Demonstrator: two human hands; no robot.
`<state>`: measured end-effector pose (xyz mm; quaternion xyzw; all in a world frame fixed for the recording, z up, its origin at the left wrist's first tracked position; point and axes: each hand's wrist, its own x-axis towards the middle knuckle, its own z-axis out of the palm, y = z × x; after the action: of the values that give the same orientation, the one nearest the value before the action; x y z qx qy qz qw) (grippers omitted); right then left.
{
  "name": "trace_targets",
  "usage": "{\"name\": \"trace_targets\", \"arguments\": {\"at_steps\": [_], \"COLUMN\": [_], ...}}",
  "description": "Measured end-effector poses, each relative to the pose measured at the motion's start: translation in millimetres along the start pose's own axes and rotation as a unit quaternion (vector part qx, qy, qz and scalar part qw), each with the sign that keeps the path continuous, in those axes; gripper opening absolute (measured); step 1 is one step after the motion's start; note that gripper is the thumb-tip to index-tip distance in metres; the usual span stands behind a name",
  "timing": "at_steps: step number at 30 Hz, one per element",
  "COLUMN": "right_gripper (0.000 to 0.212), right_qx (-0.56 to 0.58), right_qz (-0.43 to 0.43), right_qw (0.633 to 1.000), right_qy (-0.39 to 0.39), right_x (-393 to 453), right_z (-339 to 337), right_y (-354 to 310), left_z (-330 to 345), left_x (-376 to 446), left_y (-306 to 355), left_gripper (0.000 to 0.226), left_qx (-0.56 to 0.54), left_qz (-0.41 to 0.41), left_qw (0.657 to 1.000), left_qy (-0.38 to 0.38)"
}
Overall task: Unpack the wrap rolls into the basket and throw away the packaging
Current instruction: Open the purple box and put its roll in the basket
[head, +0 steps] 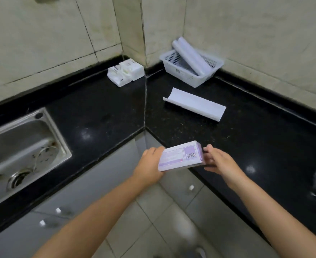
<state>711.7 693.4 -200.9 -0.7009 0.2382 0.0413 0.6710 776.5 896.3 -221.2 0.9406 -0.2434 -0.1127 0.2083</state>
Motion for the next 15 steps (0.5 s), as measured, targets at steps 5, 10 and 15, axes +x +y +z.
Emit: {"name": "trace_targets", "arguments": {"at_steps": [5,10,15], "right_gripper": [0.021,0.035,0.045], "right_qx": [-0.038,-0.060,-0.128], "right_qz": [-0.015,0.003,0.027], "right_qw": [0.999,0.997,0.988], "right_qy": [-0.028,-0.057,-0.076], "right_x": [54.5,131.0,200.0], "right_z": [-0.8,9.4,31.5], "right_y": [-23.4,-47.7,-66.1], "left_z": [-15.5,-37.4,-58.2], "left_x": [65.7,139.8,205.1], "left_y": [-21.1,-44.3,-65.1], "left_gripper": [0.048,0.055,0.063], "left_qx": [0.000,0.061,0.180], "left_qz": [0.027,0.022,-0.005], "left_qw": [1.000,0.997,0.979], "left_qy": [-0.015,-0.050,-0.100]}}
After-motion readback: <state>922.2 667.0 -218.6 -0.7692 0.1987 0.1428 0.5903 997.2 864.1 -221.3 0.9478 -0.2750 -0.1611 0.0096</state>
